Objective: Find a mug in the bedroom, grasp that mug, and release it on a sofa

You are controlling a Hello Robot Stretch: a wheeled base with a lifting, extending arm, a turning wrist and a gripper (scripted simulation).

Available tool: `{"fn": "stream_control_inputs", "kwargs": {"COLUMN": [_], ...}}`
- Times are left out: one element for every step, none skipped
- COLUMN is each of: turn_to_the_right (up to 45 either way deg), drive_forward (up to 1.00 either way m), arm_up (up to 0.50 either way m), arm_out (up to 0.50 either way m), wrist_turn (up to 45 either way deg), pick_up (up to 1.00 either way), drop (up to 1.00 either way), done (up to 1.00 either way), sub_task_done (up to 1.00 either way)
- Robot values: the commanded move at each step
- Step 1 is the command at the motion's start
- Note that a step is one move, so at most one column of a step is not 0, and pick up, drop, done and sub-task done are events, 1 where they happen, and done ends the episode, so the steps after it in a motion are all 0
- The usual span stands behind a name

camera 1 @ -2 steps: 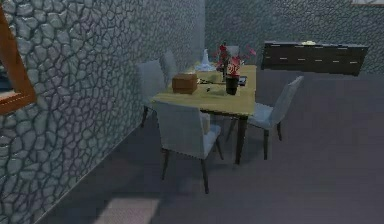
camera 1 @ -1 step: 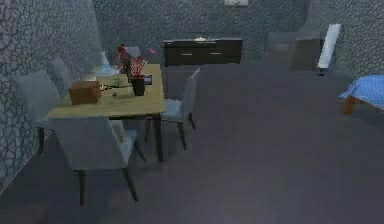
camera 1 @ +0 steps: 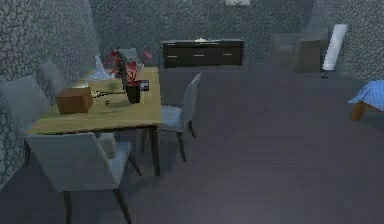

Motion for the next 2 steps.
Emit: {"fn": "stream_control_inputs", "kwargs": {"turn_to_the_right": [21.0,0.0], "drive_forward": [0.00,1.00], "arm_up": [0.00,0.00], "arm_out": [0.00,0.00], "wrist_turn": [0.0,0.0], "pick_up": [0.00,0.00], "drop": [0.00,0.00], "done": [0.00,0.00], "sub_task_done": [0.00,0.00]}}
